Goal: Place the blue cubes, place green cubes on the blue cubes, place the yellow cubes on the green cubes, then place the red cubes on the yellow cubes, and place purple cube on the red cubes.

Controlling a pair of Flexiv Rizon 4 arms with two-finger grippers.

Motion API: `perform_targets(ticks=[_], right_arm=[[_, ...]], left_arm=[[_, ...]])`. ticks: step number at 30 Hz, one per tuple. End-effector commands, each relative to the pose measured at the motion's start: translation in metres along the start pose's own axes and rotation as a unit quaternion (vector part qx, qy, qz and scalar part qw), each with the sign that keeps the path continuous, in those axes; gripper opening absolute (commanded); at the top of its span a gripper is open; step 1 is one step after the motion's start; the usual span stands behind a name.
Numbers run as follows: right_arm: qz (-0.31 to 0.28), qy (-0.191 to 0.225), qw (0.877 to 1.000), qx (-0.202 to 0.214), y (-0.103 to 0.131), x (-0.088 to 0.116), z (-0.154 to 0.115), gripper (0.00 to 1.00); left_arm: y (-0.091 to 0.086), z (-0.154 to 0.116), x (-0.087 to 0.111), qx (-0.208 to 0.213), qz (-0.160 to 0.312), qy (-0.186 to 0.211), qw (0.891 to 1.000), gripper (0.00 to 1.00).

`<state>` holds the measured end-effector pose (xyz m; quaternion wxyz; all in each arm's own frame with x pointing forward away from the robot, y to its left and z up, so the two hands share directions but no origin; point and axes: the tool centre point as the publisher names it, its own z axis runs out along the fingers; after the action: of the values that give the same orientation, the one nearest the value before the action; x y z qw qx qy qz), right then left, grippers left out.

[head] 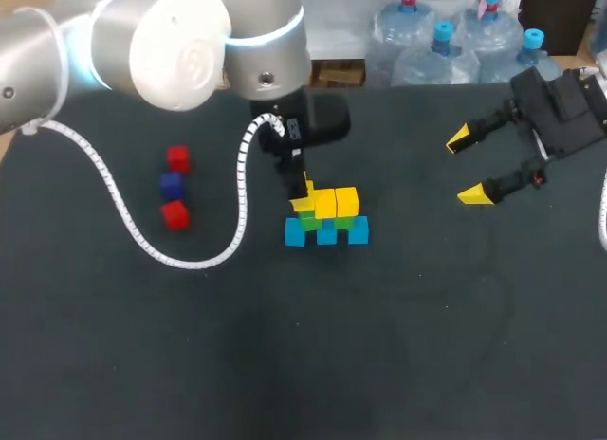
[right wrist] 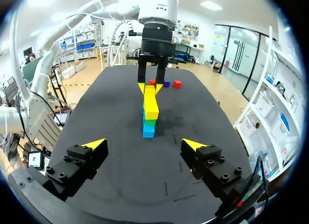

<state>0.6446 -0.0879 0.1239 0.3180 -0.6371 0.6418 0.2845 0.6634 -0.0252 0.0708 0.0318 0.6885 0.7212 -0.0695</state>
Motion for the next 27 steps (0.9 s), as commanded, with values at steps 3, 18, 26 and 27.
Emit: perform_targets(ticks=[3, 18, 26, 27], right_arm=[[0.000, -0.001, 1.000, 0.000, 0.0002, 0.0002, 0.0004, 1.00], [0.000, -0.001, 1.000, 0.000, 0.0002, 0.0002, 0.0004, 1.00], [0.000, -0.001, 1.000, 0.000, 0.0002, 0.0002, 0.0004, 1.00], [0.000, -0.001, 1.000, 0.000, 0.0002, 0.0002, 0.0004, 1.00]], left_arm=[[0.0003, 0.0008, -0.0020, 0.004, -0.001, 0.004, 1.000, 0.00], [0.0001, 0.0059, -0.0030, 0.011, -0.002, 0.001, 1.000, 0.00], [-0.0004, 0.0086, -0.0029, 0.015, -0.002, 0.000, 1.000, 0.00], [-0.0004, 0.0087, -0.0028, 0.016, -0.002, 0.000, 1.000, 0.00]])
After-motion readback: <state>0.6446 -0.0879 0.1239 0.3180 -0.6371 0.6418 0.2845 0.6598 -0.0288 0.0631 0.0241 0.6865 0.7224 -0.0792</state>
